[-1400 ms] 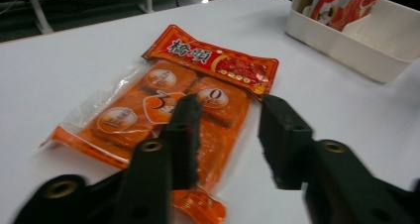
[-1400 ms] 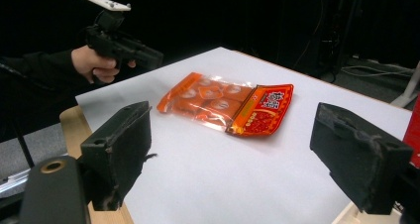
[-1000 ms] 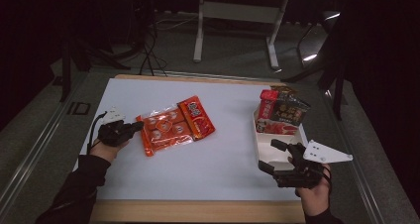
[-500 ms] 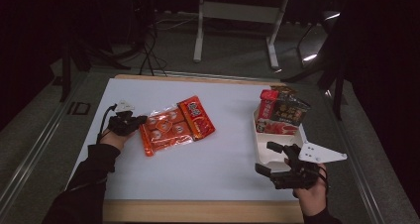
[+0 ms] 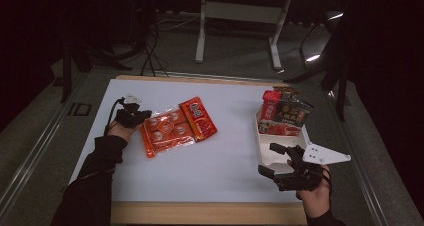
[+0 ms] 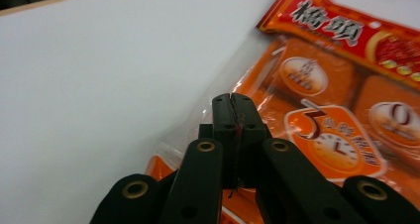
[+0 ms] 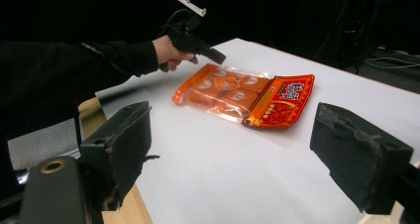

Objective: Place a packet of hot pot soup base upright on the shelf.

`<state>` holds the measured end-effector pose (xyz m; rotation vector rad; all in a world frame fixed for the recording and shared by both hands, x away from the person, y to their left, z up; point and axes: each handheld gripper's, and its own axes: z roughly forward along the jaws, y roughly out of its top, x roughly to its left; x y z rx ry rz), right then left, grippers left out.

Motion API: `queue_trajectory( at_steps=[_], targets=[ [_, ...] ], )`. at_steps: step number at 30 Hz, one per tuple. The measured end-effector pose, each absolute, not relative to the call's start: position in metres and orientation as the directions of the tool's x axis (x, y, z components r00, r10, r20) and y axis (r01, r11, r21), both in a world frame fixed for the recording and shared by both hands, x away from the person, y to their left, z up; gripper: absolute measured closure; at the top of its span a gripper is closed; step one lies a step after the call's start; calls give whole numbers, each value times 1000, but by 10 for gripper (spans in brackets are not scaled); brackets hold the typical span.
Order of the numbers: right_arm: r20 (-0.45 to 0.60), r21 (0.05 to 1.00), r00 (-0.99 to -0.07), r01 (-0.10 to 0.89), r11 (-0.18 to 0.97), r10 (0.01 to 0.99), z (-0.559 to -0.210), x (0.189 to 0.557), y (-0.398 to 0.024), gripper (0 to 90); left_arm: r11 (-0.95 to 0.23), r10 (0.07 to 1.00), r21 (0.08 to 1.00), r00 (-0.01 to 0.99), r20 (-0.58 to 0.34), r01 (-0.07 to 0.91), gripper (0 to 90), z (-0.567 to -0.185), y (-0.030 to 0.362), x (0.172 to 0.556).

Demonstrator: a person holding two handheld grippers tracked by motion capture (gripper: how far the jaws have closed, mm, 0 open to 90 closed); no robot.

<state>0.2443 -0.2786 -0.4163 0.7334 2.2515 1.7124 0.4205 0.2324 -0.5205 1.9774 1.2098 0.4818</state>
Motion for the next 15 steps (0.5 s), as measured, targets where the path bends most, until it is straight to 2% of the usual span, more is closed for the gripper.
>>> queue_trajectory(
  at_steps=[15],
  targets=[
    [127, 946, -855, 257, 198, 503, -417, 244, -278, 160, -295, 895, 707, 445, -31, 643, 900, -535, 231, 434]
  ],
)
